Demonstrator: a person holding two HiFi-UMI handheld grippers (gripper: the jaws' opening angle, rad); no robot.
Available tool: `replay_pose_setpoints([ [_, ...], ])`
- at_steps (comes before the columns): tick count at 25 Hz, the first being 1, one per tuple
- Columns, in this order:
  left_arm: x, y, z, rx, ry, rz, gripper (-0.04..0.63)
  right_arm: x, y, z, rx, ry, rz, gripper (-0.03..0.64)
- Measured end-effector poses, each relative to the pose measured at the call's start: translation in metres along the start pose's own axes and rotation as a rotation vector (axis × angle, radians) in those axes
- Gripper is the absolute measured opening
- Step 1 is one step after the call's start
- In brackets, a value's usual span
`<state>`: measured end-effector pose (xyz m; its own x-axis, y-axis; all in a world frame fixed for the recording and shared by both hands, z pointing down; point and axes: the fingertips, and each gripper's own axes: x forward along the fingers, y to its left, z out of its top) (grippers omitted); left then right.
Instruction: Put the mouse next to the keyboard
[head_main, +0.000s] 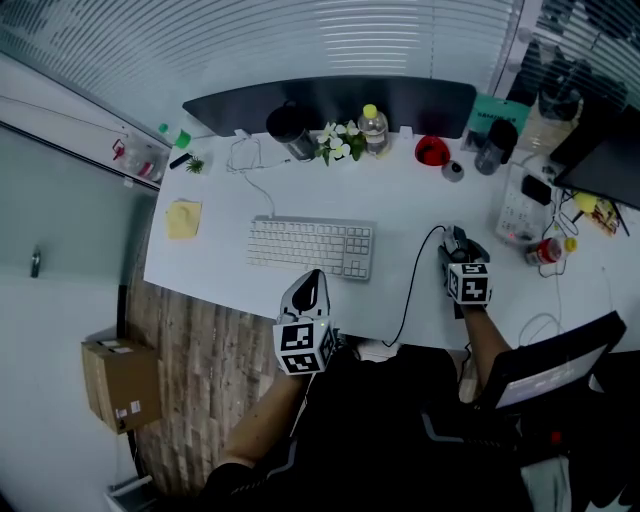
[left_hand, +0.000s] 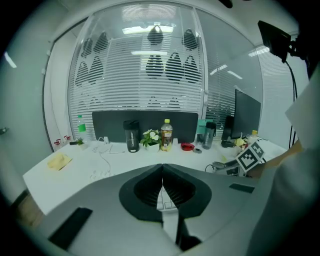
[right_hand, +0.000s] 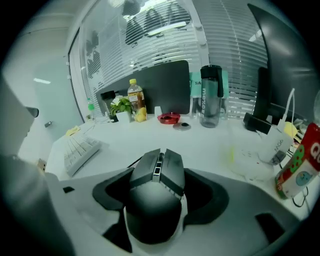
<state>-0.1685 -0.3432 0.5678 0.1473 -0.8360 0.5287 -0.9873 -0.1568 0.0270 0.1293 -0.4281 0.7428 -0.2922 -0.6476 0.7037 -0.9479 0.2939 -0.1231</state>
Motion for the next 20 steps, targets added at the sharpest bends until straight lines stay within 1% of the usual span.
replay_pose_setpoints([
  [7,0.000,0.005,-0.003,-0.005,0.007,0.004,0.031,0.011,-0.002,-0.017,-0.001,0.036,-0.029,0.304],
  [13,-0.001,0.005,-0.003,-0.002,-0.001,0.002,0.031,0.012,-0.001,-0.019,-0.041,0.030,-0.059,0.308],
  [20,-0.004,0.005,0.002,-0.005,-0.016,-0.012,0.031,0.012,-0.001,-0.018,-0.051,0.041,-0.057,0.311],
])
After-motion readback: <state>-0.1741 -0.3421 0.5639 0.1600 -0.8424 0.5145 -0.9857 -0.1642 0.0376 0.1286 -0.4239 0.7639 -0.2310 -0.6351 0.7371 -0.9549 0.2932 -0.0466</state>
